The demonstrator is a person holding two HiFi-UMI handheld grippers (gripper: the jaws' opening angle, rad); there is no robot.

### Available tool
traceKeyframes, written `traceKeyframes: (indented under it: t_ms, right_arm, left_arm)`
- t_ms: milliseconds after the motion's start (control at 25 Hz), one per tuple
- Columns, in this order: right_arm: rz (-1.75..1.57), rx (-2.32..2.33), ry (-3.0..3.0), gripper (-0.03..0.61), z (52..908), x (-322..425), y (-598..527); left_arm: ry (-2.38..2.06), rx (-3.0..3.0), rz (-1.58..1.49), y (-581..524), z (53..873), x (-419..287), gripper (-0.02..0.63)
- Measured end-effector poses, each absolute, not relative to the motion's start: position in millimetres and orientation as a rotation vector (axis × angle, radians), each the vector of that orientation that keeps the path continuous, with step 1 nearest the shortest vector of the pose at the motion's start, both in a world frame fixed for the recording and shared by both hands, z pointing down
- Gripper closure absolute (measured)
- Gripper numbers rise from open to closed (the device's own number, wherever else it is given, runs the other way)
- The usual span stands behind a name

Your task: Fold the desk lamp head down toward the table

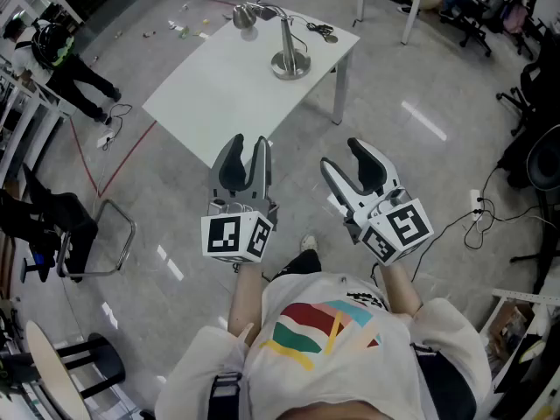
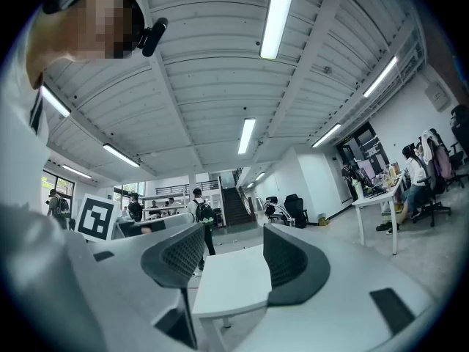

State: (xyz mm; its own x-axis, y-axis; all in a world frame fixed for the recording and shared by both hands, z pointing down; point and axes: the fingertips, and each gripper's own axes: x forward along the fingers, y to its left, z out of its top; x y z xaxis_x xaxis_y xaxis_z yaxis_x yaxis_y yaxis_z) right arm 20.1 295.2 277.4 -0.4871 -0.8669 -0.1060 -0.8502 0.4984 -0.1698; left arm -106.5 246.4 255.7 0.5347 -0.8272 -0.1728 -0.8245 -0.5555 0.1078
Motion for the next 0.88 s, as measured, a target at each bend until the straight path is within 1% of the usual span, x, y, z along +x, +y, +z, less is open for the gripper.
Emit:
traceKeyframes:
  t_ms: [200, 400, 560, 720, 880]
  right_arm:
    - [-0.116, -1.475, 2.580, 0.334, 260.9, 22.3, 183.7]
    - [-0.120, -1.446, 2.619, 0.334, 257.5, 42.5, 105.3]
    - [-0.133, -1.322, 2.676, 0.334, 258.2, 58.7, 48.3]
    - [-0.161, -1.150, 2.801, 0.334, 259.0, 52.3, -0.6]
    - [-0.198, -1.042, 2.867, 0.334, 258.7, 36.0, -44.6]
  left_arm:
    - [-1.457, 2.803, -0.318, 122.6, 227.4, -102.9, 0.373]
    - [-1.475, 2.824, -0.307, 50.0, 211.8, -83.0, 0.373]
    - [-1.575, 2.819, -0.285, 5.3, 203.8, -65.5, 0.371]
    - [-1.650, 2.827, -0.232, -35.2, 190.4, -64.1, 0.341]
    - [-1.637, 2.903, -0.059, -76.8, 188.4, -64.9, 0.341]
